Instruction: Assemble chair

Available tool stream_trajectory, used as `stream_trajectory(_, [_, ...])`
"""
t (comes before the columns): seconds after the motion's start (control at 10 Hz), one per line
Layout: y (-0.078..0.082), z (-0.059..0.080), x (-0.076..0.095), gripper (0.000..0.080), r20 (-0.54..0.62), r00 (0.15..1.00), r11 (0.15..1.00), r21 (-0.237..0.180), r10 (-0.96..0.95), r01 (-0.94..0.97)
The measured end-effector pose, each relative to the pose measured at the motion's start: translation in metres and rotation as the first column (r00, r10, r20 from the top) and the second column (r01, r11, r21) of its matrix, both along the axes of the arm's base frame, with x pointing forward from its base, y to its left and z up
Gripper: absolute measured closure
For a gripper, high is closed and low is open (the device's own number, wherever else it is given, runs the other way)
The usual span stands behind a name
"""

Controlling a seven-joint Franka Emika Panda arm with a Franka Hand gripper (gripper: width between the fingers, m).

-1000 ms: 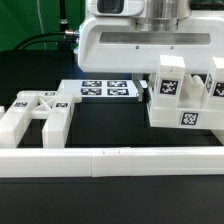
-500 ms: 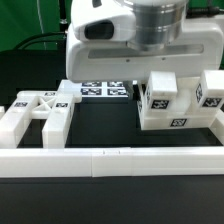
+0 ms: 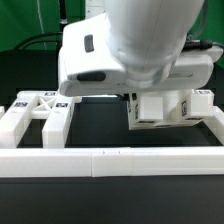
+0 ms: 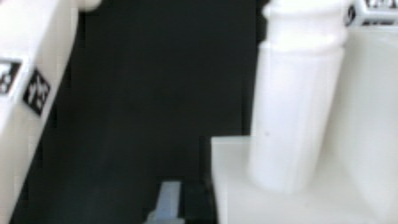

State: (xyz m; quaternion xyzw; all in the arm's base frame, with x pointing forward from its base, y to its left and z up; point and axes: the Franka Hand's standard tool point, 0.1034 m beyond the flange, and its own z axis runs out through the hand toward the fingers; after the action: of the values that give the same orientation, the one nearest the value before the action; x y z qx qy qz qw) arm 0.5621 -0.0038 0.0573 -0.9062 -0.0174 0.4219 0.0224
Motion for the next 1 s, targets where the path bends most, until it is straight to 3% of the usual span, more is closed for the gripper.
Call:
stream_trajectory(0.1, [0.000,-0.002,-0.001,0.0766,-0.039,0.999,1.000,0.000,0.004,-0.004])
stream_trajectory(0.3, [0.000,0.008,-0.030,0.0766,-0.198,0.980,1.000,-0.008,-0.004,0.003])
stream_trajectory(0.4, [0.000,-0.006,-0.026,0.0766,-0.202,0.979,1.000,-0.016,0.005,-0.009])
stream_trajectory(0.6, [0.001,-0.010,-0.024,0.0742,-0.151,0.989,1.000,-0.014,0.004,-0.006])
stream_trajectory(0.7, [0.002,-0.009,-0.031,0.0562,-0.154,0.988,1.000,-0.012,-0.001,-0.001])
stream_trajectory(0.8, [0.000,-0.011,-0.032,0.0562,-0.162,0.987,1.000,-0.012,-0.005,0.003])
stream_trajectory(1.0, [-0.004,-0.012,-0.030,0.0247,-0.157,0.988,1.000,-0.012,-0.009,0.007])
